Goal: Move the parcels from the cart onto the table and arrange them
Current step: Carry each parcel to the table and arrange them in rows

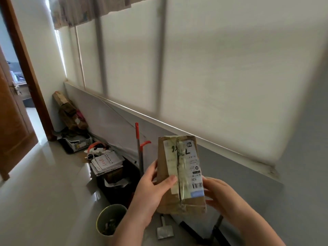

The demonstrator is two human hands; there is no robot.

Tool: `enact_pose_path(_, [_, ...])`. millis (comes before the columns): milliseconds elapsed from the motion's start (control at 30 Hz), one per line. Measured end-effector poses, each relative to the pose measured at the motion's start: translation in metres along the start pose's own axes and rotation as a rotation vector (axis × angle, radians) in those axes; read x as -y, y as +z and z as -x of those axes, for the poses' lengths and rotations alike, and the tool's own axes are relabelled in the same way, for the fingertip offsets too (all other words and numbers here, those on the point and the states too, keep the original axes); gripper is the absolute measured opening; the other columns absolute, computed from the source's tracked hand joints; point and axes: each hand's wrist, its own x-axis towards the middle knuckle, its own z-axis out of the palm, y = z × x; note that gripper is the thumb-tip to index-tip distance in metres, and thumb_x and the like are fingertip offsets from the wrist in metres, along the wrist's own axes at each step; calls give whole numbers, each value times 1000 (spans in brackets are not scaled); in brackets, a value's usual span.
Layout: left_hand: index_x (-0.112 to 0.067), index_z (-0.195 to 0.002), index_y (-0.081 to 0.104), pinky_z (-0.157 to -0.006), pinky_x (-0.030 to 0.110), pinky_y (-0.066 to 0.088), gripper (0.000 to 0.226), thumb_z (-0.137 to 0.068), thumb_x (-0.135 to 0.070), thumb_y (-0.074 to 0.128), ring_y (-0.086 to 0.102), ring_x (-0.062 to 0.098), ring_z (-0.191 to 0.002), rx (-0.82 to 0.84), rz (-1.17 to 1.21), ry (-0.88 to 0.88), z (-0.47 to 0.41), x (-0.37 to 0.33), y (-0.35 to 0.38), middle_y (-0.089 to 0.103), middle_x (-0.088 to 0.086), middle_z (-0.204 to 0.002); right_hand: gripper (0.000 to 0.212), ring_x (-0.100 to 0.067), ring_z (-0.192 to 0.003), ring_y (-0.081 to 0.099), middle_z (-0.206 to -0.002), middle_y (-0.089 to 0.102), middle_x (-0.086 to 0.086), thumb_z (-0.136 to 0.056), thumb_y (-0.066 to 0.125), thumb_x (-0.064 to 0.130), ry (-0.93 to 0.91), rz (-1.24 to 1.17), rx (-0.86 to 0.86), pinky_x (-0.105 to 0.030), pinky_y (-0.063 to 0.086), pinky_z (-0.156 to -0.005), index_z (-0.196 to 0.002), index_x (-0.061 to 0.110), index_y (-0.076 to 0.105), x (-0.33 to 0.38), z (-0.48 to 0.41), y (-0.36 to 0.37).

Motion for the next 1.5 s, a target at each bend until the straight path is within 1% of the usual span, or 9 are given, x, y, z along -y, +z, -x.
enact_pose_path(67, [-39,-130,50,-87,45,54,76,-60,-44,79,66,17,-102,73,-11,8,1,11,4,67,-7,-114,52,-19,-112,61,-110,71,2,-77,48,64,30,-46,22,-47,37,-105,-105,28,72,-7,8,-5])
enact_pose_path(133, [-39,-131,50,-82,41,57,74,-63,-43,79,68,15,-99,140,-17,4,3,18,11,68,-8,-112,64,-20,-109,63,-110,71,-2,-68,55,65,20,-39,12,-47,38,-106,-113,20,66,-15,17,-11])
enact_pose_path(400, [-38,-127,53,-81,42,56,62,-70,-38,76,69,16,-97,241,-21,9,37,43,38,70,-8,-108,55,-20,-102,67,-107,72,-5,-72,60,49,14,-97,-61,-41,46,-98,-115,14,62,-40,70,-24])
enact_pose_path(600, [-39,-124,55,-63,24,57,58,-70,-35,76,71,12,-87,332,-54,62,88,41,85,72,-11,-102,37,-18,-91,70,-100,74,-5,-79,58,36,-45,-234,-205,-24,56,-67,-108,13,64,-59,148,-39])
enact_pose_path(733, [-47,-119,58,-68,30,58,56,-66,-42,76,69,13,-92,481,-93,49,147,55,147,67,-6,-111,27,-17,-90,71,-96,75,-2,-82,60,33,-34,-221,-433,-25,57,-68,-103,17,66,-92,244,-66])
enact_pose_path(967, [-71,-93,51,-79,32,57,40,-77,-41,73,65,12,-99,977,-199,-9,300,109,314,64,-16,-109,18,-16,-94,69,-95,74,3,-93,52,29,79,-245,-910,-38,56,-84,-102,21,65,-173,483,-110])
enact_pose_path(1067, [-54,-107,51,-60,21,56,44,-74,-39,76,68,7,-84,1130,-185,-104,365,121,373,64,-11,-107,21,-17,-92,70,-97,74,-2,-95,50,26,93,-399,-1131,-33,56,-74,-104,17,65,-195,578,-108])
enact_pose_path(1167, [-33,-102,52,-69,31,59,49,-64,-47,79,69,10,-84,1285,-230,-163,419,134,416,66,-5,-103,25,-24,-91,70,-101,73,-10,-93,50,22,72,-534,-1307,-31,57,-67,-108,8,65,-210,657,-102])
enact_pose_path(1500, [-54,-103,46,-60,23,56,53,-59,-55,74,70,8,-78,1949,-377,-315,557,175,494,58,-8,-113,26,-19,-97,69,-104,72,-3,-93,53,22,102,-713,-1755,-32,57,-74,-117,14,56,-265,774,-41])
